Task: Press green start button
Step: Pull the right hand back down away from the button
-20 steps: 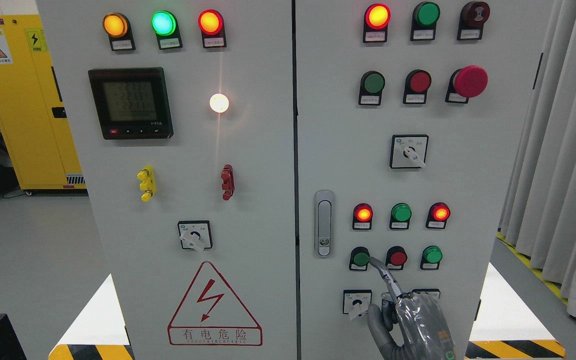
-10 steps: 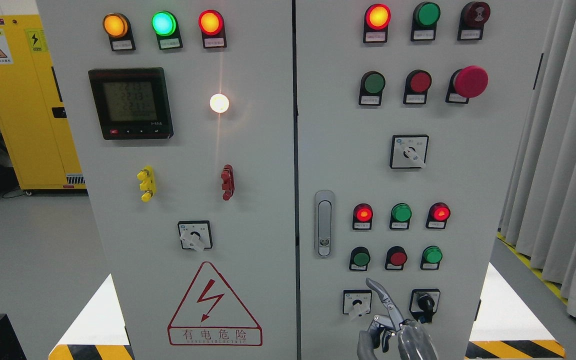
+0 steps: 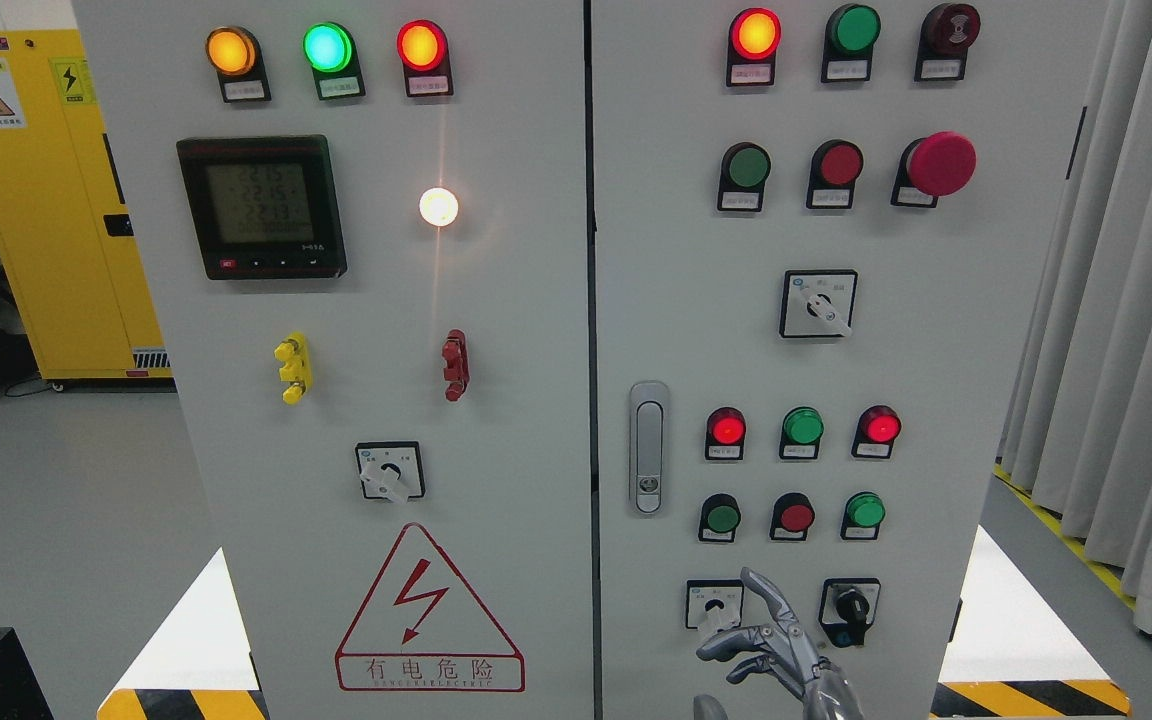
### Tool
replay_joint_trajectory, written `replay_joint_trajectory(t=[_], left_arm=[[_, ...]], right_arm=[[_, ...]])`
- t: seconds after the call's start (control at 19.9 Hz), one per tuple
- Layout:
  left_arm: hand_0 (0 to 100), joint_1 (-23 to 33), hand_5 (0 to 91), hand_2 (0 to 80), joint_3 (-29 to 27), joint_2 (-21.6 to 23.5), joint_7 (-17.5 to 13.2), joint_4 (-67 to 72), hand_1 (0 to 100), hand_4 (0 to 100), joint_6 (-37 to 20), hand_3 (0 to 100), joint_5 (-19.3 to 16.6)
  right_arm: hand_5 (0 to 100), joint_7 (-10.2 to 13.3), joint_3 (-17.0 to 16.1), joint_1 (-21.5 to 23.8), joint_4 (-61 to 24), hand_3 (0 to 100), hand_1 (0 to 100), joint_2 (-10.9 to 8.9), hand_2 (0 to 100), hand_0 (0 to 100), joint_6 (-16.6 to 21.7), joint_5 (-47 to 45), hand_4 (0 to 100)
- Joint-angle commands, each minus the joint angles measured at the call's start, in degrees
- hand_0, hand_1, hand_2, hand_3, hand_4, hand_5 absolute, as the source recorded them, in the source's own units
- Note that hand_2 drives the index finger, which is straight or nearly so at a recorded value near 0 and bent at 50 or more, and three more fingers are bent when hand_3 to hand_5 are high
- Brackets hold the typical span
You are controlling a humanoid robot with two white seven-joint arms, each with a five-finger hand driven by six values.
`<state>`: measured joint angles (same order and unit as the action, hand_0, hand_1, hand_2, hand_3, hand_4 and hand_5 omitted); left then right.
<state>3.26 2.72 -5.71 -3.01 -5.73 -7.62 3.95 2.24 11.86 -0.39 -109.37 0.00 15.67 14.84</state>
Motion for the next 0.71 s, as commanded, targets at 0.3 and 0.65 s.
replay_joint_trajectory(t=[0.3, 0.65], left_arm=[[12, 0.0, 0.0, 0.0, 0.0, 0.0, 0.0, 0.0, 56, 0, 0.0, 0, 0.0], [12, 0.1, 0.0, 0.0, 0.0, 0.0, 0.0, 0.0, 56, 0, 0.0, 0, 0.0]], right_arm=[[2, 0.0, 1.3, 0.3, -1.6, 0, 41, -1.4, 0, 33, -0.7, -2.0, 3], [3, 0.0, 1.4, 0.3, -1.3, 0, 43, -1.32, 0, 31, -0.7, -2.0, 4]])
